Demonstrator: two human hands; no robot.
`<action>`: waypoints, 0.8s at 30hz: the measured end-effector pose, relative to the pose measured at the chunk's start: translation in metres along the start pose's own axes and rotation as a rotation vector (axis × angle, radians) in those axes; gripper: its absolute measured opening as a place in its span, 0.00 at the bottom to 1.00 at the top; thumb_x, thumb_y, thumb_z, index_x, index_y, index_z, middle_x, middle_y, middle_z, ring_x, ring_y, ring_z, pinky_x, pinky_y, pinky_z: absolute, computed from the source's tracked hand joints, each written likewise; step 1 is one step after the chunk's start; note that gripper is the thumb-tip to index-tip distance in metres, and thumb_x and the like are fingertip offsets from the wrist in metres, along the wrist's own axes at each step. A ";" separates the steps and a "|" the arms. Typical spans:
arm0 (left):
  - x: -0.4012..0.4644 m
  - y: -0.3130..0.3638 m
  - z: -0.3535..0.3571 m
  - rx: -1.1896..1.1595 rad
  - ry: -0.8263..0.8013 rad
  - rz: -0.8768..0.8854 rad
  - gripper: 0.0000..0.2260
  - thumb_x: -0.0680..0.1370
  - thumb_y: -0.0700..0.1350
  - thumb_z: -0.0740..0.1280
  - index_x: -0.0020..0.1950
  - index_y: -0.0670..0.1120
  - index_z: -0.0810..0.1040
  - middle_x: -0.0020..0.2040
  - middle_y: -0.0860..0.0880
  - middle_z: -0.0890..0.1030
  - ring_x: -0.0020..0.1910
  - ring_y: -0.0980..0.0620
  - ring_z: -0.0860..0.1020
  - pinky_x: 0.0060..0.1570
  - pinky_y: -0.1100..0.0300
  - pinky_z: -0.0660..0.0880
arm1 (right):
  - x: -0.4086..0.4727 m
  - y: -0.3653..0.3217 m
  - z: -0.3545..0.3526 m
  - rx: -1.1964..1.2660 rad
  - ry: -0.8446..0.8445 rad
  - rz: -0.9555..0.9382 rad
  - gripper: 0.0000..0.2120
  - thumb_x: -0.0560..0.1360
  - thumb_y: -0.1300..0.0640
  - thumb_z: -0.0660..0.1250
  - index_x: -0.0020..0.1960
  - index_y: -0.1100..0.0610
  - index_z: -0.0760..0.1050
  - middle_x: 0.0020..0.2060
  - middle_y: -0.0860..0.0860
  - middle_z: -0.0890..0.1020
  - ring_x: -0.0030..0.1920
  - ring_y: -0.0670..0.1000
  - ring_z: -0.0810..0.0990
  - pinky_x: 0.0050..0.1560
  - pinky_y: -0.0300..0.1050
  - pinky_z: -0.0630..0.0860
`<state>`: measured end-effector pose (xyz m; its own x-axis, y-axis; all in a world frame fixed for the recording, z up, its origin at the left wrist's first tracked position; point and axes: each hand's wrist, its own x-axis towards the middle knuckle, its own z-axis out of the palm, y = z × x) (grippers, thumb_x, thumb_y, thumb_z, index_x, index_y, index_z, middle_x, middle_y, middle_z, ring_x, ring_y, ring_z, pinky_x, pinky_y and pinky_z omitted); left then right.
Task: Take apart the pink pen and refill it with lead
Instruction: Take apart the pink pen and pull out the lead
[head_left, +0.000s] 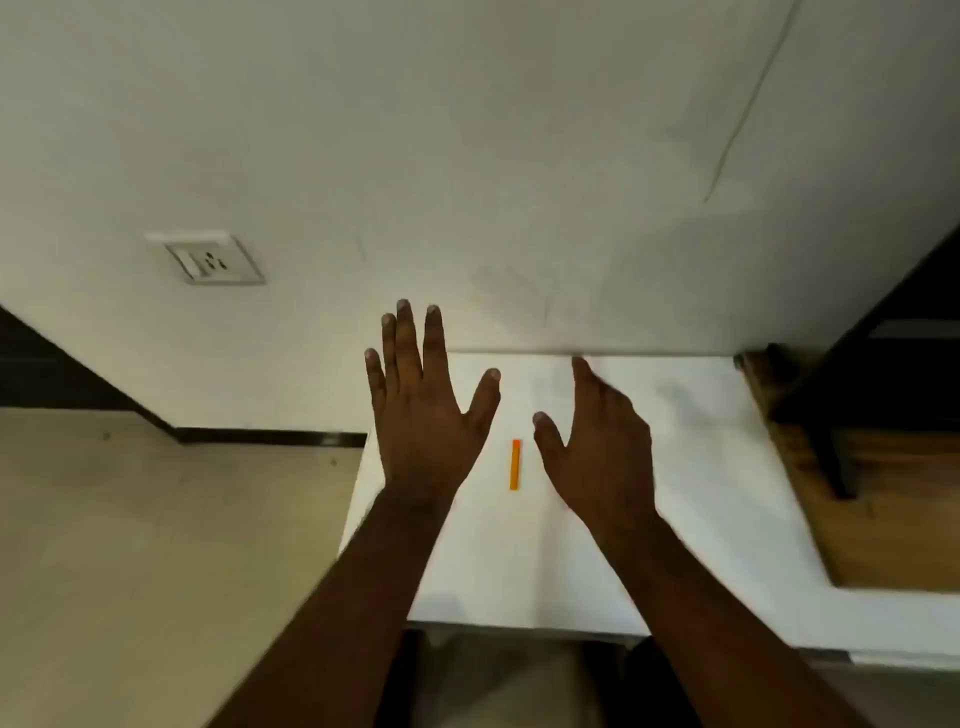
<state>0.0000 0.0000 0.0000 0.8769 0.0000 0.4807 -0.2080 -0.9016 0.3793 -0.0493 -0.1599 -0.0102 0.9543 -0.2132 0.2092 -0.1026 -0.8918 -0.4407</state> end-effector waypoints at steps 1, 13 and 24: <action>-0.008 -0.006 0.013 -0.017 -0.063 -0.052 0.36 0.79 0.64 0.59 0.81 0.47 0.55 0.82 0.46 0.52 0.81 0.46 0.50 0.77 0.42 0.51 | -0.002 0.008 0.016 0.045 -0.055 0.055 0.34 0.80 0.44 0.65 0.80 0.55 0.59 0.71 0.55 0.76 0.70 0.59 0.75 0.64 0.57 0.73; -0.048 -0.028 0.090 -0.437 -0.461 -0.495 0.23 0.75 0.60 0.70 0.68 0.53 0.76 0.66 0.56 0.77 0.64 0.57 0.74 0.60 0.63 0.69 | 0.021 0.056 0.106 -0.073 -0.385 0.341 0.14 0.80 0.53 0.66 0.64 0.55 0.72 0.56 0.53 0.80 0.56 0.58 0.82 0.53 0.49 0.77; -0.021 -0.027 0.102 -0.818 -0.487 -0.713 0.10 0.76 0.56 0.71 0.48 0.52 0.85 0.43 0.55 0.86 0.36 0.57 0.83 0.39 0.60 0.80 | 0.022 0.037 0.090 0.459 -0.310 0.372 0.14 0.73 0.52 0.77 0.52 0.41 0.75 0.35 0.38 0.83 0.37 0.42 0.84 0.46 0.47 0.84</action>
<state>0.0308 -0.0198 -0.1009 0.9425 0.0662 -0.3275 0.3339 -0.2208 0.9164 -0.0063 -0.1613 -0.1006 0.9218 -0.2884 -0.2592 -0.3765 -0.5059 -0.7761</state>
